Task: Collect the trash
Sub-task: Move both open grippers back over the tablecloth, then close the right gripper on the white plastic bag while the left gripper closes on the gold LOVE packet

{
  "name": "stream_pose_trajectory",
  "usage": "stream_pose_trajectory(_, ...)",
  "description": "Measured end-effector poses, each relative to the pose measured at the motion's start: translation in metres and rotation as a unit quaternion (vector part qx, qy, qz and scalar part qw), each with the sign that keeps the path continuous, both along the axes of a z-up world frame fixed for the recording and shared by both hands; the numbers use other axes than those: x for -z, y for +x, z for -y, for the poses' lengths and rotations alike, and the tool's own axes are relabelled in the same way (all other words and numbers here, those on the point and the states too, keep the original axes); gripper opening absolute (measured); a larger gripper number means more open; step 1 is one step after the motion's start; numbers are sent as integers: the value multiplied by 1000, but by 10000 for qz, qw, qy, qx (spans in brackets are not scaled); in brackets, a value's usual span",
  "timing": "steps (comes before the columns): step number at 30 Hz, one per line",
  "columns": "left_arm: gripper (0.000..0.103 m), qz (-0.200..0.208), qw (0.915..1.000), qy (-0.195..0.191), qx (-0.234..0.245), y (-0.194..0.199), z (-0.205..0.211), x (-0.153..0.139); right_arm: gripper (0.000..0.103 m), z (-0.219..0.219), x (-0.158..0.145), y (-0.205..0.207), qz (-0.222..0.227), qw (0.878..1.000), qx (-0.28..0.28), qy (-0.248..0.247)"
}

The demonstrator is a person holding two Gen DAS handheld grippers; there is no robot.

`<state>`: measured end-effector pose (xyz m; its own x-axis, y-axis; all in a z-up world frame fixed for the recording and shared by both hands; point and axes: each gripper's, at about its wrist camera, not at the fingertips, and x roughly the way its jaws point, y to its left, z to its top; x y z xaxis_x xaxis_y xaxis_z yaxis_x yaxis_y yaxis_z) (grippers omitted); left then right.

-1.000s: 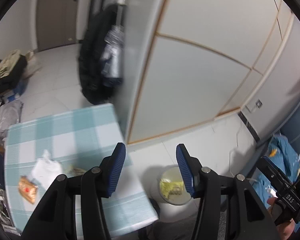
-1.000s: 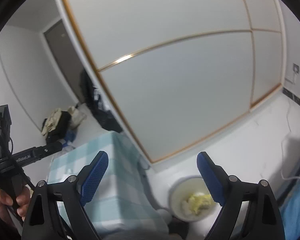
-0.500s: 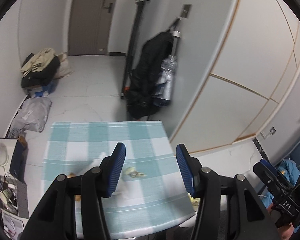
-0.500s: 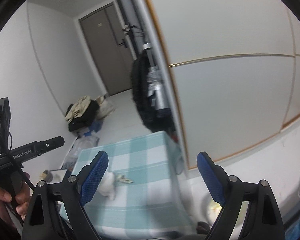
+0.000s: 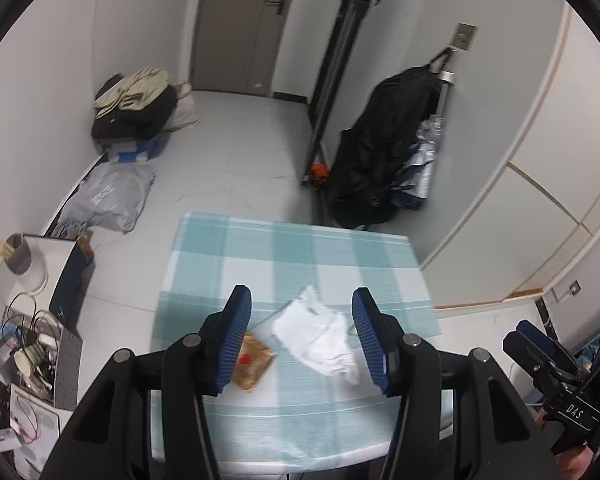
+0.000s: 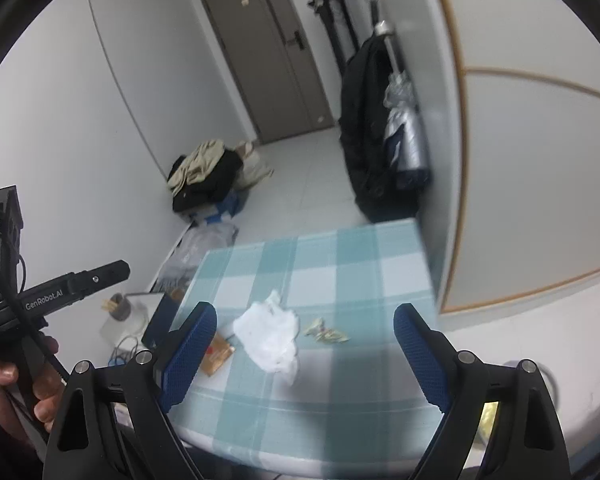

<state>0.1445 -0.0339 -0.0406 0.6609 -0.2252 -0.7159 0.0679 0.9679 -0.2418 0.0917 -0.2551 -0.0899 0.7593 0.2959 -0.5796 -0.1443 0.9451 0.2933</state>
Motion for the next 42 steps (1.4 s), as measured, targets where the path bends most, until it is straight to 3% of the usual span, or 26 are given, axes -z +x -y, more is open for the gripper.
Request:
stream_pose_trajectory(6,48,-135,9997,-3,-202,7,-22,17,90,-29,18,21,-176,9991,-264,-294)
stream_pose_trajectory(15,48,-452,9977,-375,-344,20,-48,47,90,-63,46,55,-678,9927,-744,-669)
stream_pose_trajectory(22,48,-694,9941,-675,-497,23,-66,57,90,-85,87,89,-1555,9843,-775,-314)
stream_pose_trajectory(31,48,-744,9926,-691,-669,29,-80,59,90,-114,133,120,-2096,9753,-652,-242)
stream_pose_trajectory(42,48,-947,9889,-862,-747,32,-92,68,92,-144,150,136,-1872,9781,-571,-715)
